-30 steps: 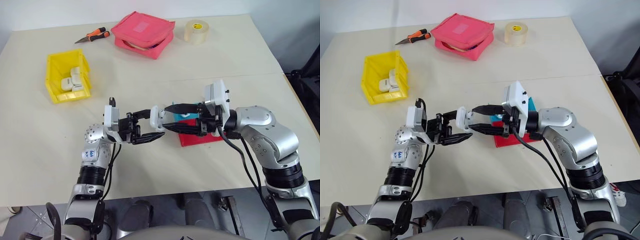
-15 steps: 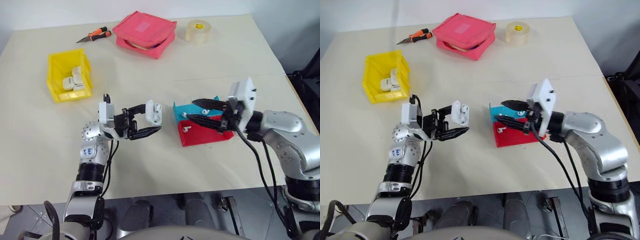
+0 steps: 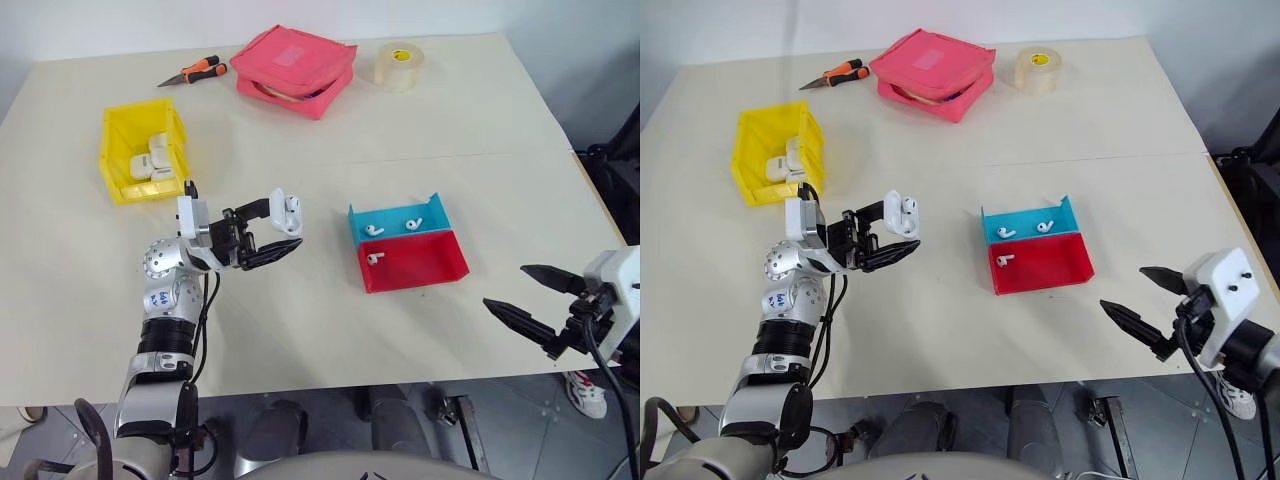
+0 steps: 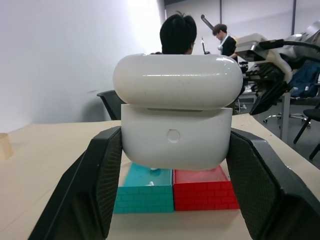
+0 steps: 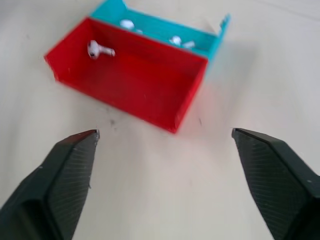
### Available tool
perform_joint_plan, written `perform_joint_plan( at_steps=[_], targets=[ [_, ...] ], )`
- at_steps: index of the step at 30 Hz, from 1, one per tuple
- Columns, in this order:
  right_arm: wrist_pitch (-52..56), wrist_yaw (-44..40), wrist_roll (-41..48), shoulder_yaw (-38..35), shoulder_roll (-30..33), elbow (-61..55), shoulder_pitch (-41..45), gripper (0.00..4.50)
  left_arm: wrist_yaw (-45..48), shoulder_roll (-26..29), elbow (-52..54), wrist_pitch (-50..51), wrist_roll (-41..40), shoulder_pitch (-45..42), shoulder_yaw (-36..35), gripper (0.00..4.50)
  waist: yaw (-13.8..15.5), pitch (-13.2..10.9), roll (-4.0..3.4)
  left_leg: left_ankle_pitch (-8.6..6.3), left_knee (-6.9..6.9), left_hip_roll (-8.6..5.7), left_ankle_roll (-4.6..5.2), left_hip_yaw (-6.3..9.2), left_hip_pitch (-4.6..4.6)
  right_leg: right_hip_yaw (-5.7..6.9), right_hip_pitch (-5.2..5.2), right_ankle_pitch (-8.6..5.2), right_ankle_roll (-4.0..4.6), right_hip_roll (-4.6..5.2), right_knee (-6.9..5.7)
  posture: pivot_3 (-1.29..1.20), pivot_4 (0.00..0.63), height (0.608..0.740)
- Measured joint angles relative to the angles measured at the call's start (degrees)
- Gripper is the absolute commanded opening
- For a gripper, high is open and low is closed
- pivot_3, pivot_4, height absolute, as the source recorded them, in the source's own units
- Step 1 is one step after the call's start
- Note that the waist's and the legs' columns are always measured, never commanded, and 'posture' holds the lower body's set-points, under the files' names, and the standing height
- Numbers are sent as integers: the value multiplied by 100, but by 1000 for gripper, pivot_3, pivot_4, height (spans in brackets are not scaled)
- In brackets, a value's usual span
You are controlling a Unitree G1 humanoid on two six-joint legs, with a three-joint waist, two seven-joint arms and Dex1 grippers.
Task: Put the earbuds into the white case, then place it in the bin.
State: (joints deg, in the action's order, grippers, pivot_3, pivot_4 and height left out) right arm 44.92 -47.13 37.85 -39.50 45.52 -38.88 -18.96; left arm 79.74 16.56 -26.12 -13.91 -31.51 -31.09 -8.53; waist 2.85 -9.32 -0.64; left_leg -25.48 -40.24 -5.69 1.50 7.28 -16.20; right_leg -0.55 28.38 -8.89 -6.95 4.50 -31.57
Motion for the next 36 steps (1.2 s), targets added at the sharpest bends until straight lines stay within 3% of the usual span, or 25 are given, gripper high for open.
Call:
perform_joint_plan(
  at_steps=[6, 12, 15, 19, 27, 36],
  targets=[
    [28, 302, -7, 710, 408, 143, 1294, 4428, -27, -35, -135, -114, 26, -15, 9, 2767, 7, -1, 2, -1, 4, 13, -3, 1, -4, 8, 4, 0, 4, -5, 7, 0, 150, 740],
    [832, 656, -73, 2281, 663, 947, 3124, 4428, -142, -65, -84, -181, 39, 49, 17, 2767, 11, -1, 4, -2, -4, 12, -1, -2, -9, 8, 6, 2, 4, -2, 10, 0, 150, 740],
    [1094, 686, -518, 3436, 702, 1698, 4337, 3825, -241, -122, 99, -196, 40, 150, 50, 2767, -35, -1, 3, -2, -2, 13, -2, -6, -12, 4, 14, 3, 5, 0, 9, 0, 150, 740],
    [1294, 663, -923, 4310, 631, 2545, 5418, 2480, -361, -142, 350, -233, 40, 349, 53, 2767, -49, -1, 3, -5, -4, 24, -7, -3, -23, 17, 24, 2, 11, -2, 12, 0, 150, 740],
    [1143, -64, -1494, 5518, 290, 3494, 6558, 2480, -667, -158, 836, -231, 42, 707, 78, 2767, -134, -1, 3, -5, -6, 19, -7, -8, -25, 25, 27, 3, 11, -2, 12, 0, 150, 740],
    [1064, -381, -2088, 6158, -236, 4138, 7168, 2480, -794, -118, 999, -225, 44, 770, 123, 2767, -154, -1, 2, -6, -8, 19, -8, -10, -26, 27, 30, 4, 13, -3, 8, 0, 150, 740]
  ],
)
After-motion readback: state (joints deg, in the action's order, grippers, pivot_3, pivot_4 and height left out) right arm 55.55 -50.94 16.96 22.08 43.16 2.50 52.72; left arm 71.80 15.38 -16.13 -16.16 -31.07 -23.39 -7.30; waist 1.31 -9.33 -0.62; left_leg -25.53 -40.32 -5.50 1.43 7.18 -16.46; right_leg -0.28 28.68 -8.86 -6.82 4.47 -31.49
